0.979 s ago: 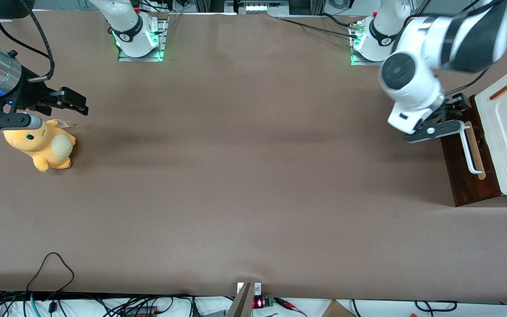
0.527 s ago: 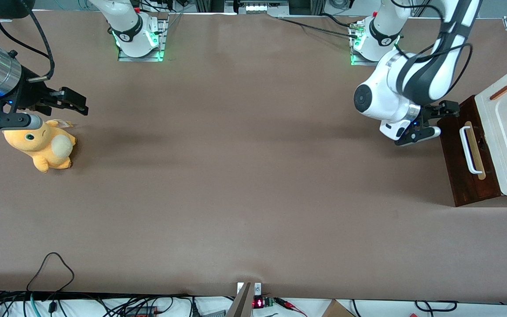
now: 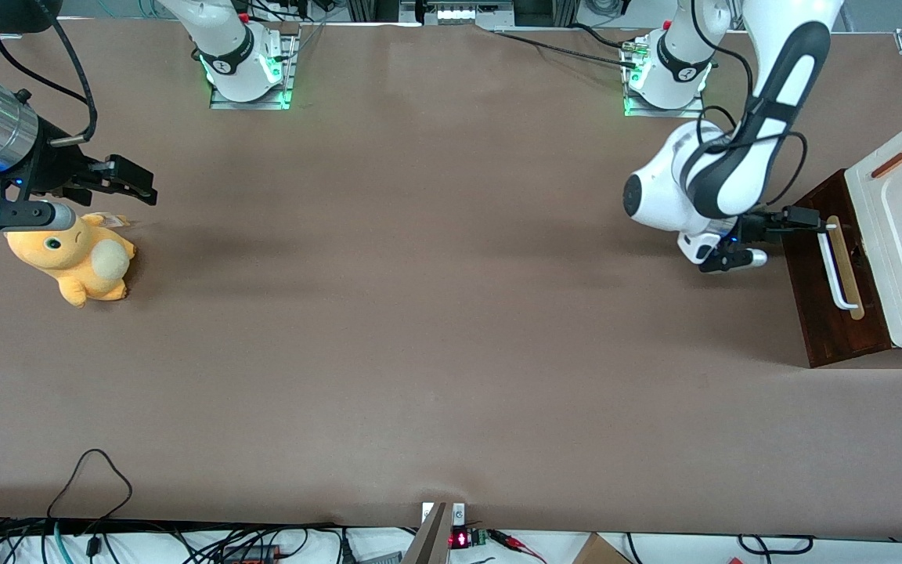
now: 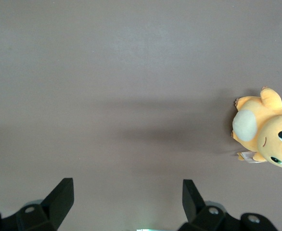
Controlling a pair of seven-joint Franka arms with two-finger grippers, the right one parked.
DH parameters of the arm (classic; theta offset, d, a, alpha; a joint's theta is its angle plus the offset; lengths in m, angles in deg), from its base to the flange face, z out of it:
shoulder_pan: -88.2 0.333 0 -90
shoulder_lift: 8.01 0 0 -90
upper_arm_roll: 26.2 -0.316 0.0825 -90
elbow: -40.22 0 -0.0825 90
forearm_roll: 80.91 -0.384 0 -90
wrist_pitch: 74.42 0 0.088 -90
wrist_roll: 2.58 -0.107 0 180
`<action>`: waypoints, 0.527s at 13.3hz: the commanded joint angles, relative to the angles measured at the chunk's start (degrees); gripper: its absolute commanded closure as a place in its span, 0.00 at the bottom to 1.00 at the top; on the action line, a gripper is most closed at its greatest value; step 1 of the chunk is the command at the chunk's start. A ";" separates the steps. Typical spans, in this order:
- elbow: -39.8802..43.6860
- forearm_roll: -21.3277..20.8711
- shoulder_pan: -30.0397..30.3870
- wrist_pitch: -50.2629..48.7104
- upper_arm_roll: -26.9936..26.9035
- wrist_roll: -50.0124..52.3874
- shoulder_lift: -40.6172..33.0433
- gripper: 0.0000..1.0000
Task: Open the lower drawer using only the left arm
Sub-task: 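Lower the open left gripper around the white drawer handle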
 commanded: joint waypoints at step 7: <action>1.98 -6.77 -1.22 0.12 -6.95 3.07 6.63 0.00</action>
